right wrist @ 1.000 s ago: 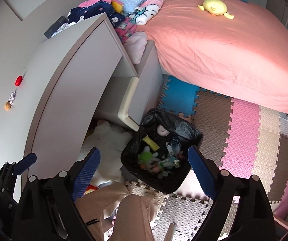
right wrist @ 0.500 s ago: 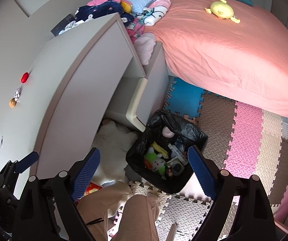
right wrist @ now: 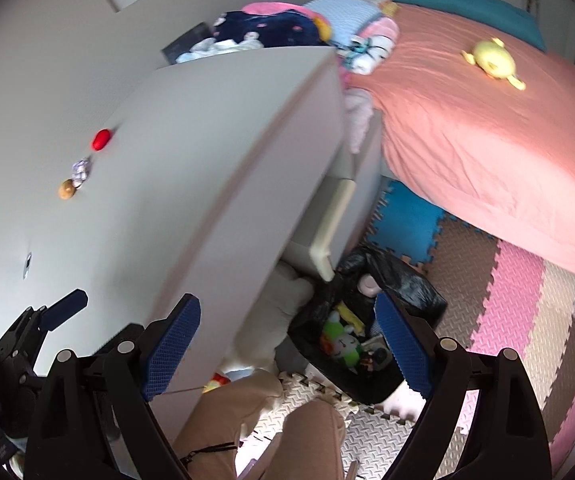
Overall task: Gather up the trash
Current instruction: 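Move both tools back over the desk toward the bear and heart plush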
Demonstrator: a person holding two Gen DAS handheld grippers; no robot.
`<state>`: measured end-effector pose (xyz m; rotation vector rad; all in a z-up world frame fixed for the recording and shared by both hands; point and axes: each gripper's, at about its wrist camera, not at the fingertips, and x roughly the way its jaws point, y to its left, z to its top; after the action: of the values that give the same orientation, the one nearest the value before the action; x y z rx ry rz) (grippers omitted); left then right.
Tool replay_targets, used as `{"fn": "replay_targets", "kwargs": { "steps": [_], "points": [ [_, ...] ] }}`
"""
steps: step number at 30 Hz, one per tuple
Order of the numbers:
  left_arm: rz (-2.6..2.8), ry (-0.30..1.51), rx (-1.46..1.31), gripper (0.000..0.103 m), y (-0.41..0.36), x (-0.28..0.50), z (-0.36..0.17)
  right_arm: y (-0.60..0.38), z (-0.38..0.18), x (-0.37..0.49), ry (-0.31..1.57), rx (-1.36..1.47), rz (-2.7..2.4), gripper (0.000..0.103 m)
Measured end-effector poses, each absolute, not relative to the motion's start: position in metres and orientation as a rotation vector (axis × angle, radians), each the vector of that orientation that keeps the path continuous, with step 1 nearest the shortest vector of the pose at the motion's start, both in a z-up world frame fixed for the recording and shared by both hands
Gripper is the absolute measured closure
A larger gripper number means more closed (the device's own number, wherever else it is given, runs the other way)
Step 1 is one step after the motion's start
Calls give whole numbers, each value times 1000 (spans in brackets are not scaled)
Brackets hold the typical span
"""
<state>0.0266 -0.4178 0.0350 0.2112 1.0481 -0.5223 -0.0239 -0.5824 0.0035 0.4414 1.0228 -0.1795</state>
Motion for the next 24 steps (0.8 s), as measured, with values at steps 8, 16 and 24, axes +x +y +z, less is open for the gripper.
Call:
{"fn": "replay_targets", "kwargs": {
  "steps": [8, 16, 24],
  "points": [
    [-422, 1042, 132, 6, -353, 65, 41, -536, 19, 22, 1012, 377, -97, 14],
    [-341, 1047, 91, 6, -302, 93, 41, -491, 21, 71, 1039, 328, -22, 14],
    [-261, 1050, 65, 6, -261, 122, 36, -455, 17, 117, 1073, 297, 42, 14]
  ]
}}
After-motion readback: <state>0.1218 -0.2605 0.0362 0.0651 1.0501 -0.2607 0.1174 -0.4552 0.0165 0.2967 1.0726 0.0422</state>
